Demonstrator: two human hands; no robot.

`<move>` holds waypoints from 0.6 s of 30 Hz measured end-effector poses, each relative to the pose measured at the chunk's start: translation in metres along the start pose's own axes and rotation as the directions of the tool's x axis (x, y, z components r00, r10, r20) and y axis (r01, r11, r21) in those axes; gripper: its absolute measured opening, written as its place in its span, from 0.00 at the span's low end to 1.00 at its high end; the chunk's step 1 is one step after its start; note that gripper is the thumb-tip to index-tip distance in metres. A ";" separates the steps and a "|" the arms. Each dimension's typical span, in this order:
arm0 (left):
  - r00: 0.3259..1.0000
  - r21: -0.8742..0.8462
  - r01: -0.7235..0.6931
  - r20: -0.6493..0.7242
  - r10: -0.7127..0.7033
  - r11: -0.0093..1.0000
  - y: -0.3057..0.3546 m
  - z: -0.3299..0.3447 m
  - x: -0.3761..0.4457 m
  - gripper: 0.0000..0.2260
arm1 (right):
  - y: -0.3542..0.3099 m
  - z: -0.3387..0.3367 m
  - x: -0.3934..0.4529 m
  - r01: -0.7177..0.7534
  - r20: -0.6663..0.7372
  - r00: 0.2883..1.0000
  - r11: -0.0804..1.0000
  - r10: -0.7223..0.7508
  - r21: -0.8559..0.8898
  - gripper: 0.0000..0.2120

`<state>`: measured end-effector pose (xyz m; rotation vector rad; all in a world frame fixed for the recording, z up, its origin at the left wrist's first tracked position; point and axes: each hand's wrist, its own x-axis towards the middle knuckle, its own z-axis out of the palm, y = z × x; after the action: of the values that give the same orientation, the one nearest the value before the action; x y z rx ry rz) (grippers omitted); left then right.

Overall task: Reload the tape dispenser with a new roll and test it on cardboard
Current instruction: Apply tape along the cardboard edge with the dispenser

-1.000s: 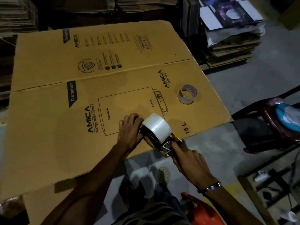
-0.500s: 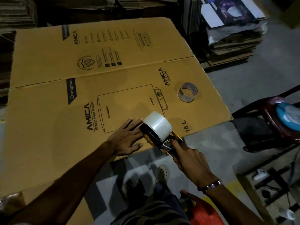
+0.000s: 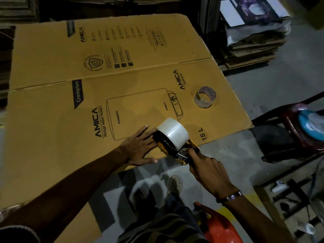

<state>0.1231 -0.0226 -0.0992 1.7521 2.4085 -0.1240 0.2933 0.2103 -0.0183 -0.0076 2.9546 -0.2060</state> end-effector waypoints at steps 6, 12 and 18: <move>0.998 0.010 0.049 -0.031 -0.049 0.999 0.008 0.003 0.002 0.37 | 0.010 0.000 -0.015 -0.047 0.013 0.999 0.997 0.048 -0.063 0.18; 0.992 0.020 0.090 -0.087 -0.088 0.996 0.039 0.011 0.008 0.33 | 0.012 0.001 -0.033 -0.063 -0.007 0.998 0.993 0.063 -0.102 0.18; 0.994 0.016 0.038 -0.105 -0.036 0.999 0.037 0.030 0.012 0.28 | 0.009 0.005 -0.035 -0.085 0.012 0.996 0.991 0.087 -0.105 0.18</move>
<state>0.1575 -0.0042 -0.1301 1.7640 2.5216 -0.0597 0.3291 0.2194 -0.0177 0.1033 2.9381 -0.0390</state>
